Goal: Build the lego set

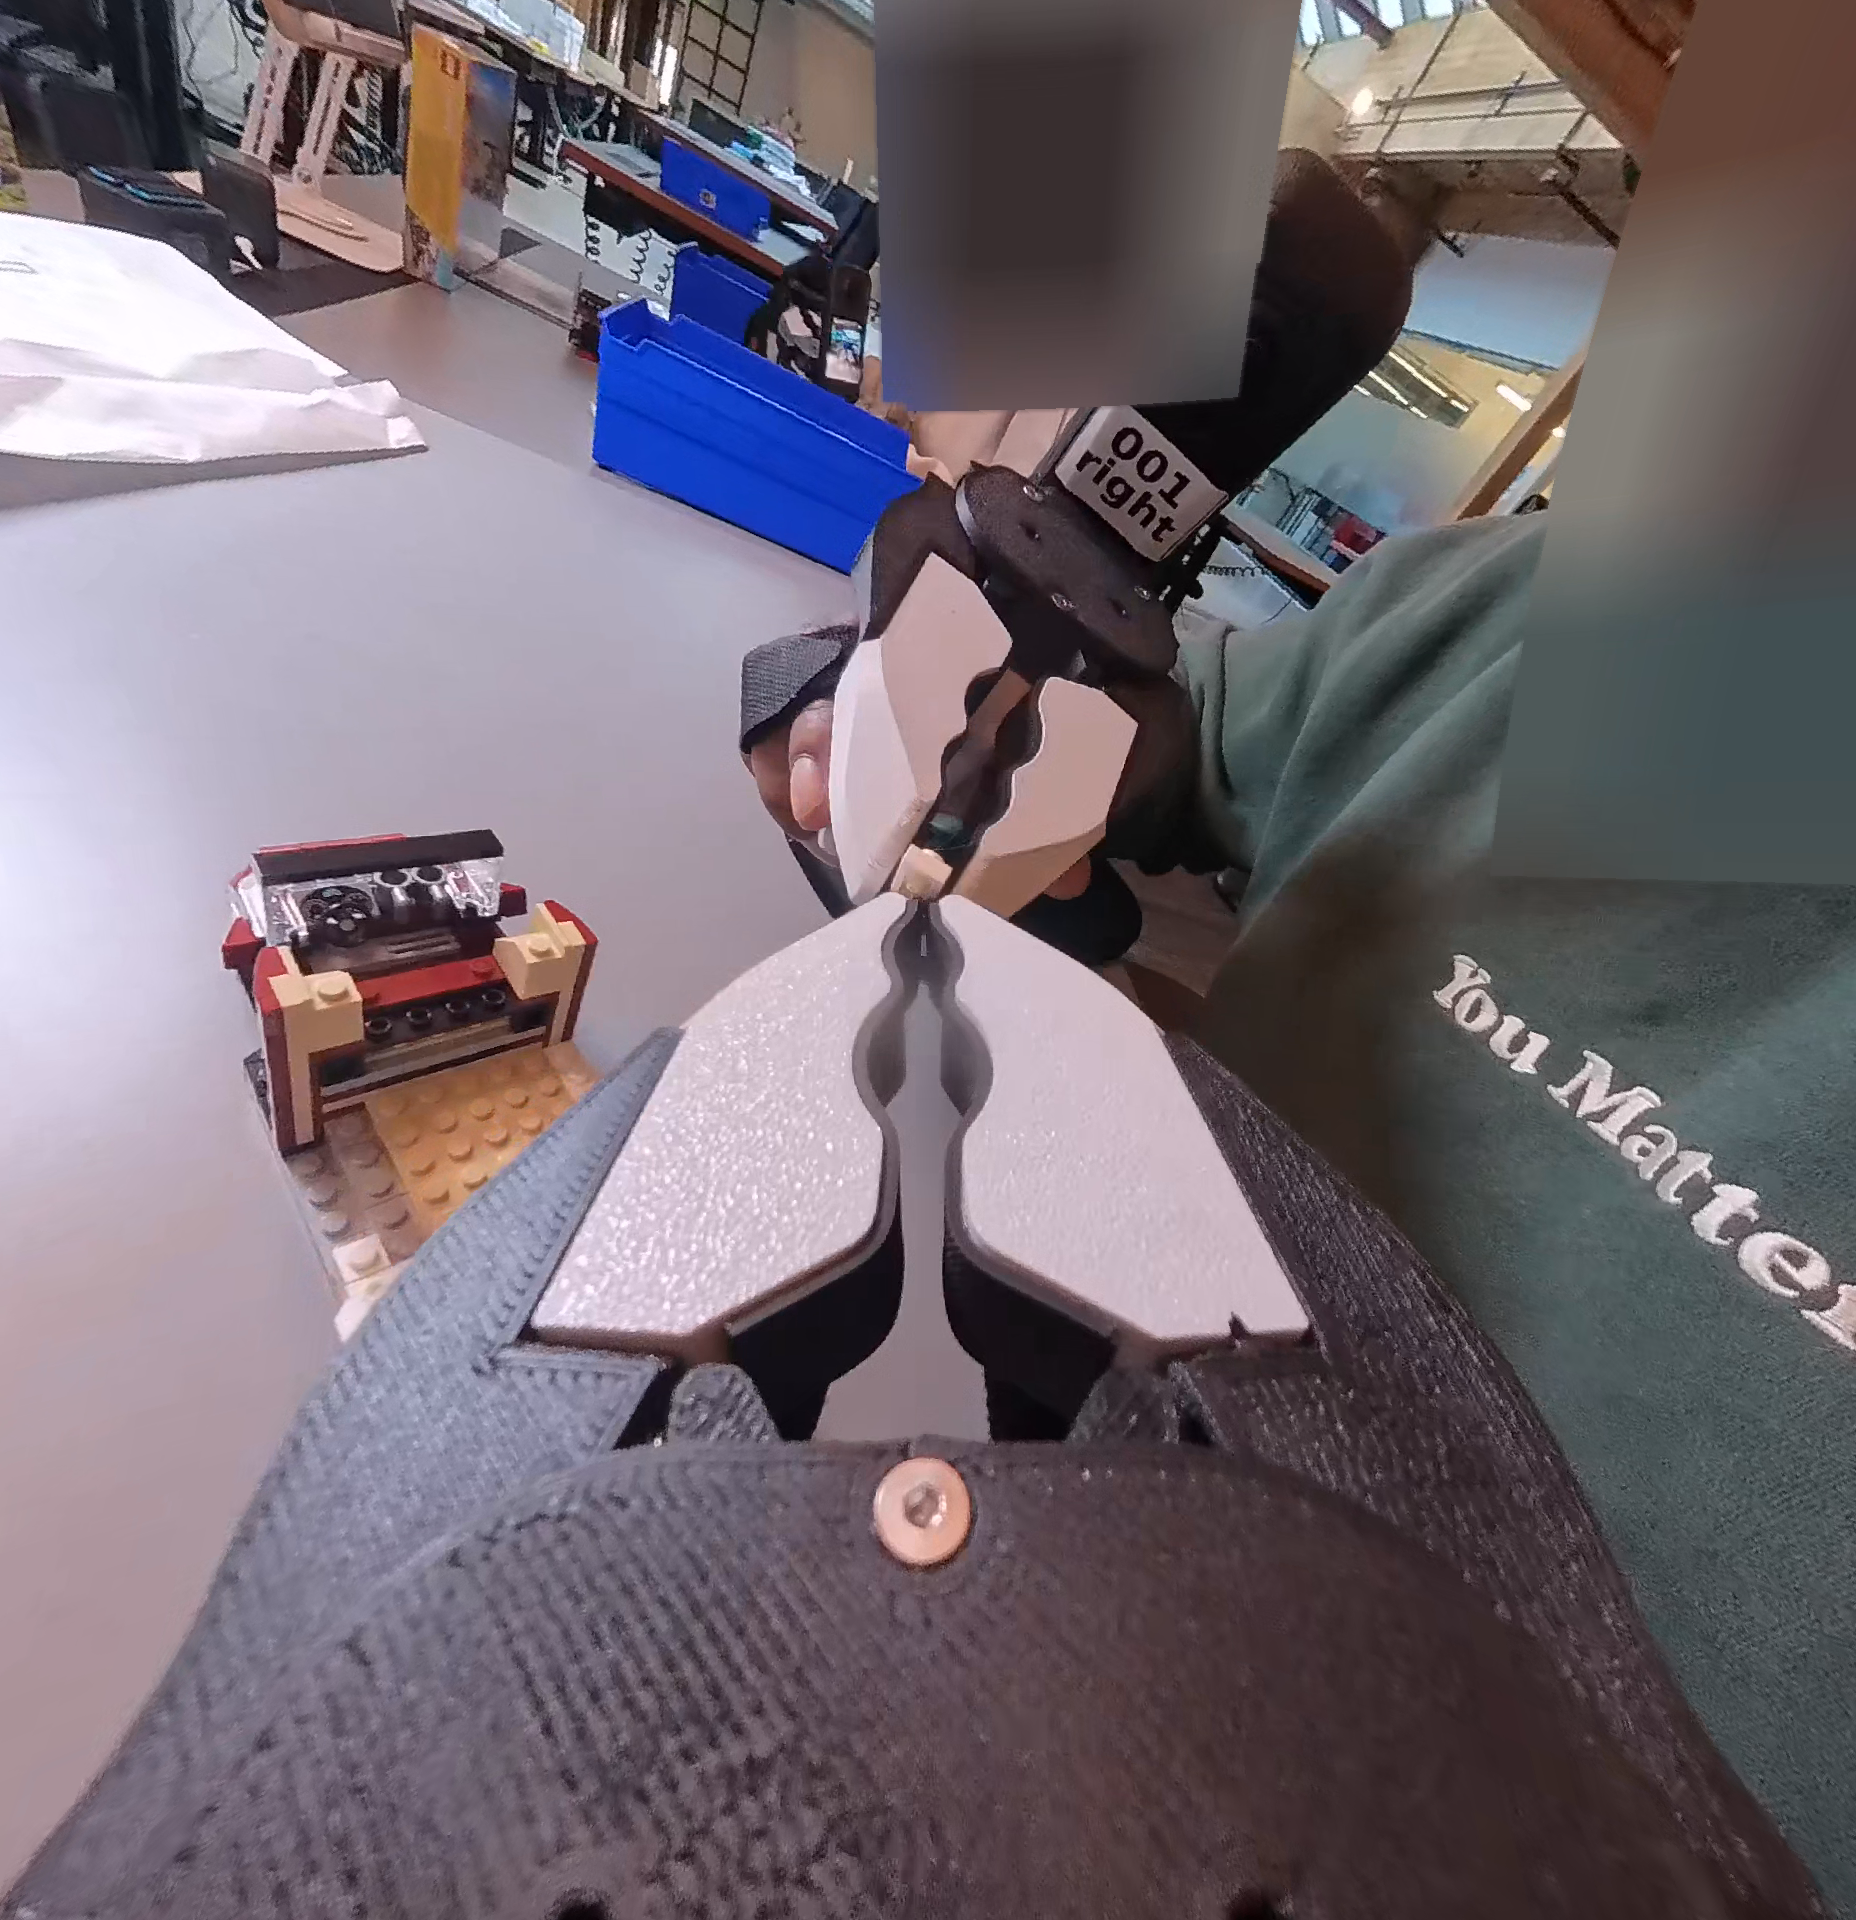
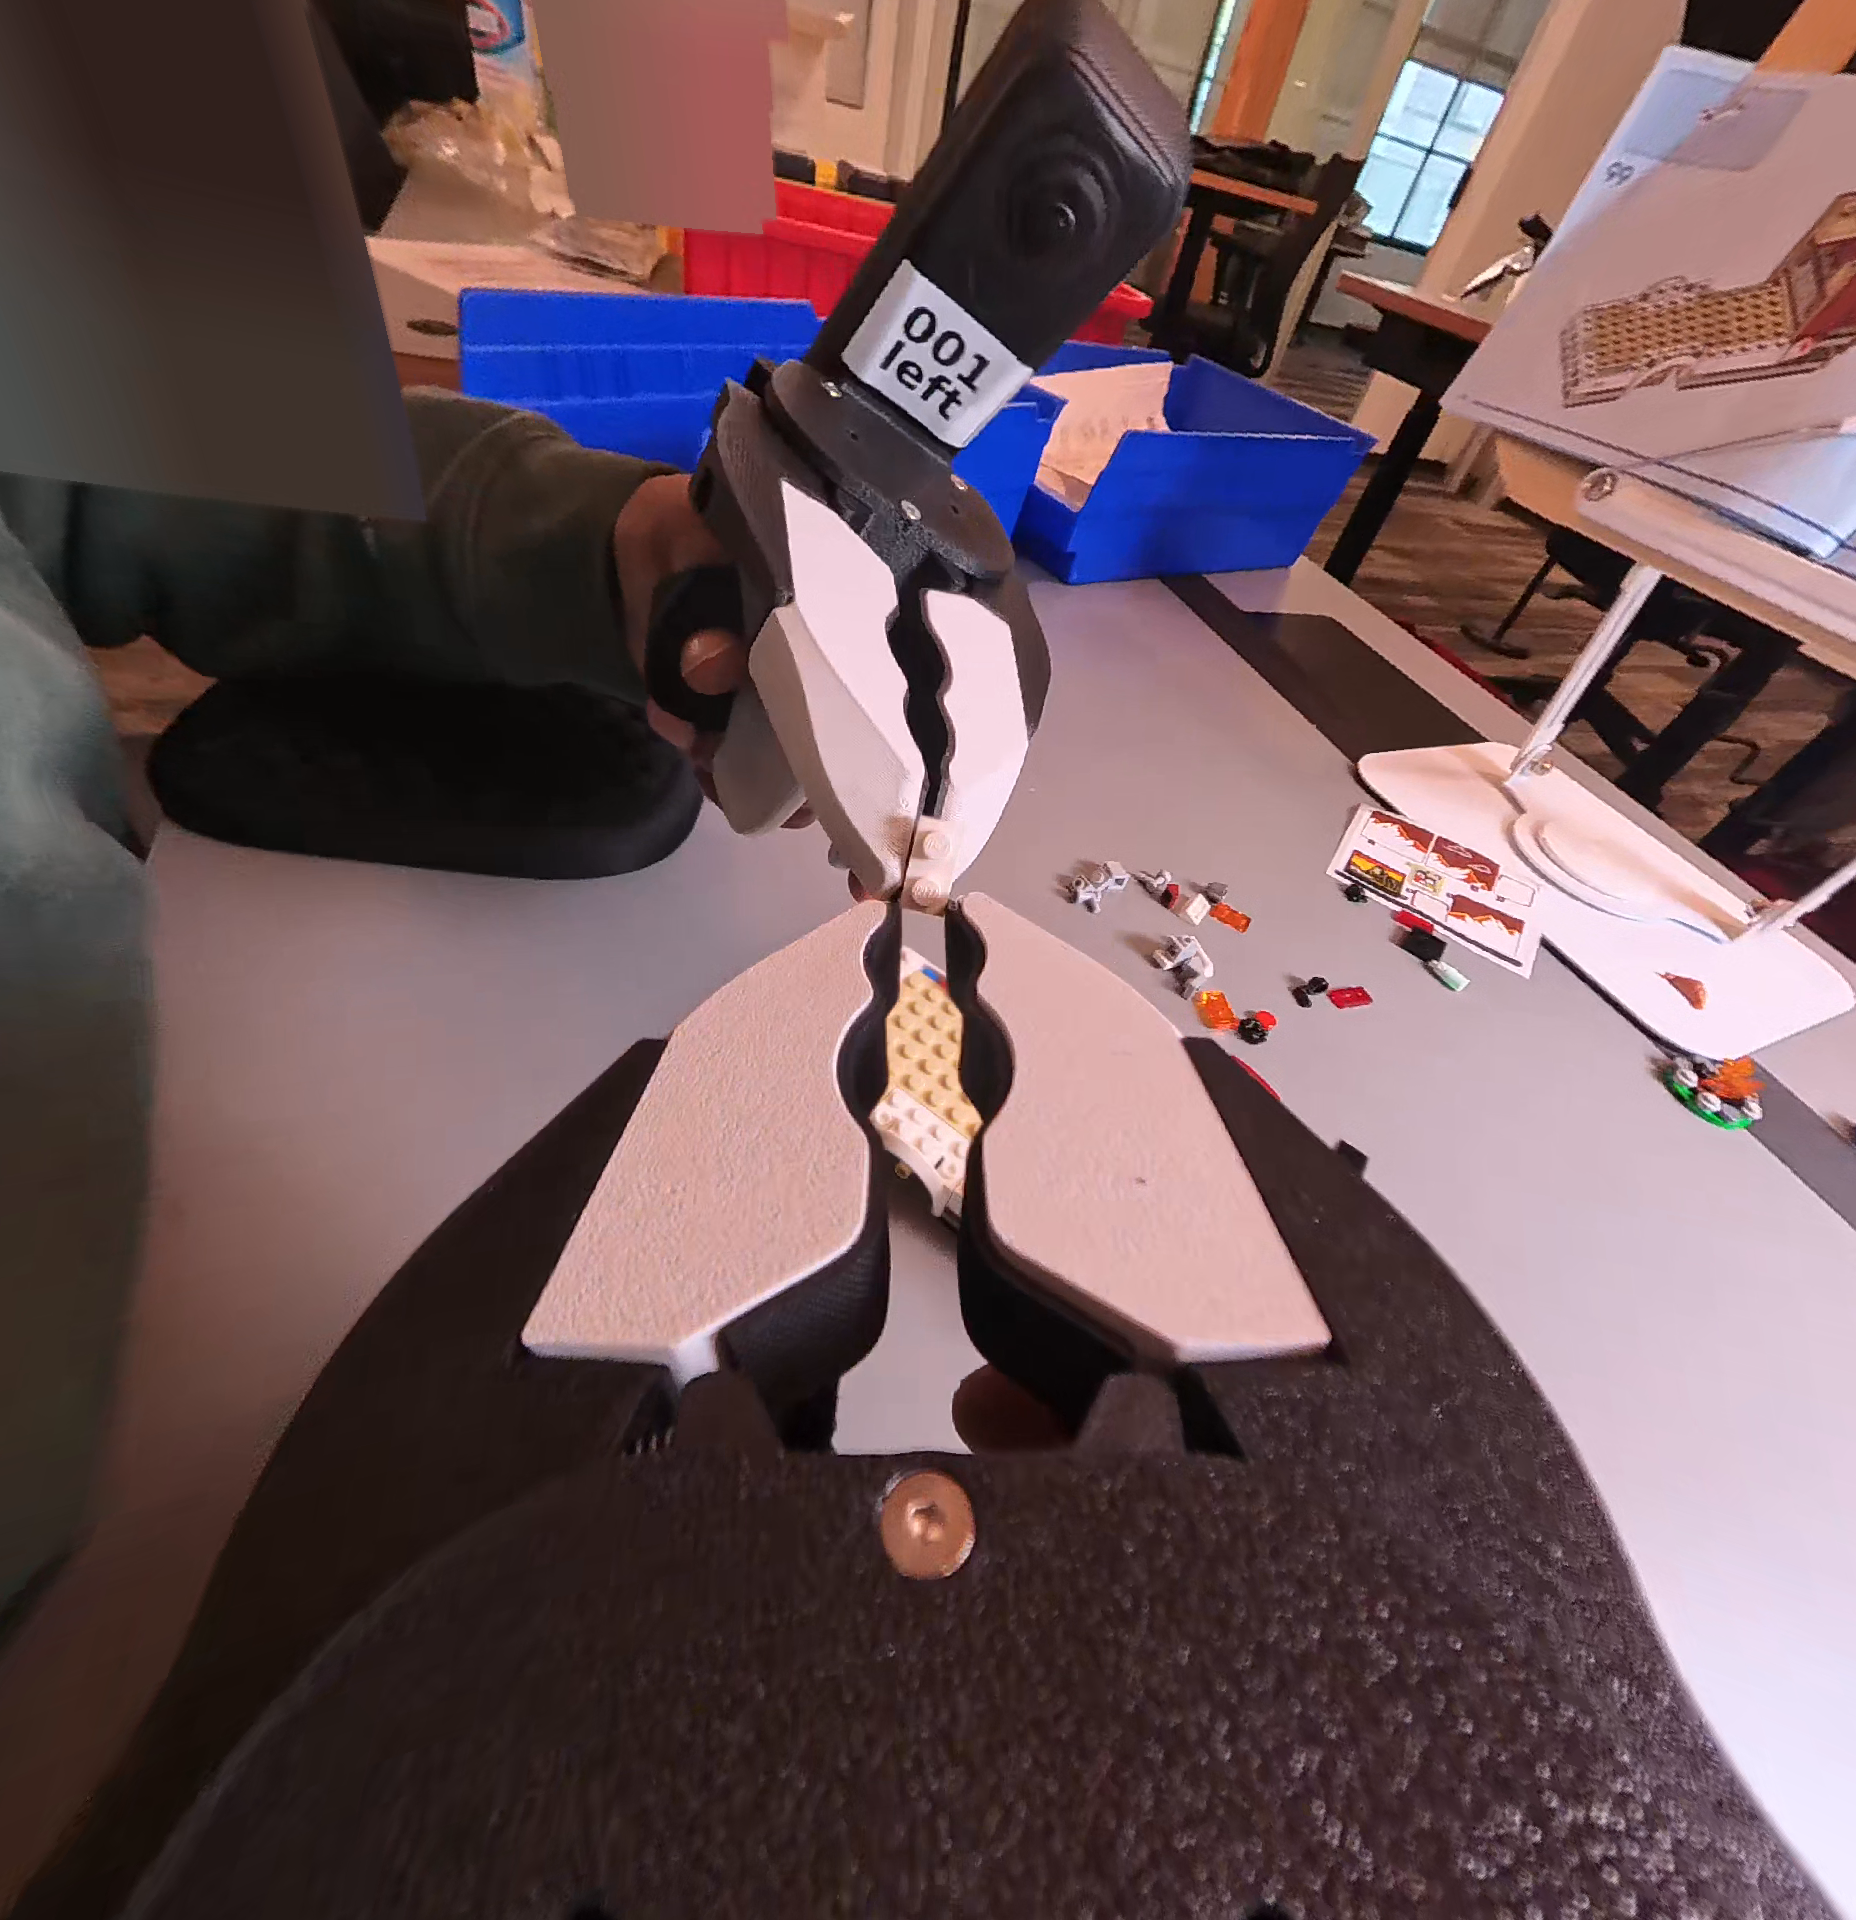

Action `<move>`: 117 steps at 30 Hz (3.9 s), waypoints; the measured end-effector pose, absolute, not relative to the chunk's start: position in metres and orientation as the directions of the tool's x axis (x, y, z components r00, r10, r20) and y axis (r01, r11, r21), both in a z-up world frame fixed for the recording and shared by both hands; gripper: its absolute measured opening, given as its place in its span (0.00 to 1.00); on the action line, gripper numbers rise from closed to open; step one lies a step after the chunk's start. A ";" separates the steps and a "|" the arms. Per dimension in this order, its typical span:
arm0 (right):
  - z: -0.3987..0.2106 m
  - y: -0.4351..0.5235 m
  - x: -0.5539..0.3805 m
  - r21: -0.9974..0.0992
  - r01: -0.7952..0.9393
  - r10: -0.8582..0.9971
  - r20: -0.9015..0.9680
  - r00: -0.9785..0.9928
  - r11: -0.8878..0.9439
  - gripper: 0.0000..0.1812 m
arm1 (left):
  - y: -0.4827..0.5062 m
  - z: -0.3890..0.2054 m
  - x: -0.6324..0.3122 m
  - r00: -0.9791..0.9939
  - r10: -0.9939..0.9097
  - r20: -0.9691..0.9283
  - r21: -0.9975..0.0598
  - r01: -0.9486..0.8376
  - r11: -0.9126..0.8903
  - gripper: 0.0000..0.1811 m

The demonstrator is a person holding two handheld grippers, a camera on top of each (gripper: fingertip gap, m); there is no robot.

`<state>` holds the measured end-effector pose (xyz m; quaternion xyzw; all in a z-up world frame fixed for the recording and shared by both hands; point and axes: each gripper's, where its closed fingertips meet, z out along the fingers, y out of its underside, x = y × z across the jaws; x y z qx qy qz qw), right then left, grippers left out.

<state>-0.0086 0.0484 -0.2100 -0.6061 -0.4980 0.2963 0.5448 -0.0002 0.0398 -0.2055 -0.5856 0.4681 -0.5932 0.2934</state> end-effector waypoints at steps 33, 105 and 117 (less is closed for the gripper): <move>-0.288 0.037 -0.011 -0.789 0.615 0.977 0.139 0.163 0.010 0.04 | 0.037 -0.275 -0.007 -0.203 -0.950 -0.238 -0.537 -0.787 0.303 0.06; -0.271 0.040 0.023 -0.846 0.485 0.951 -0.075 0.299 -0.219 0.04 | 0.117 -0.313 -0.026 0.390 -0.915 0.103 -0.442 -0.806 -0.393 0.07; -0.273 0.040 0.023 -0.841 0.491 0.951 -0.083 0.296 -0.226 0.04 | 0.128 -0.290 -0.026 0.377 -0.922 0.090 -0.500 -0.783 -0.369 0.05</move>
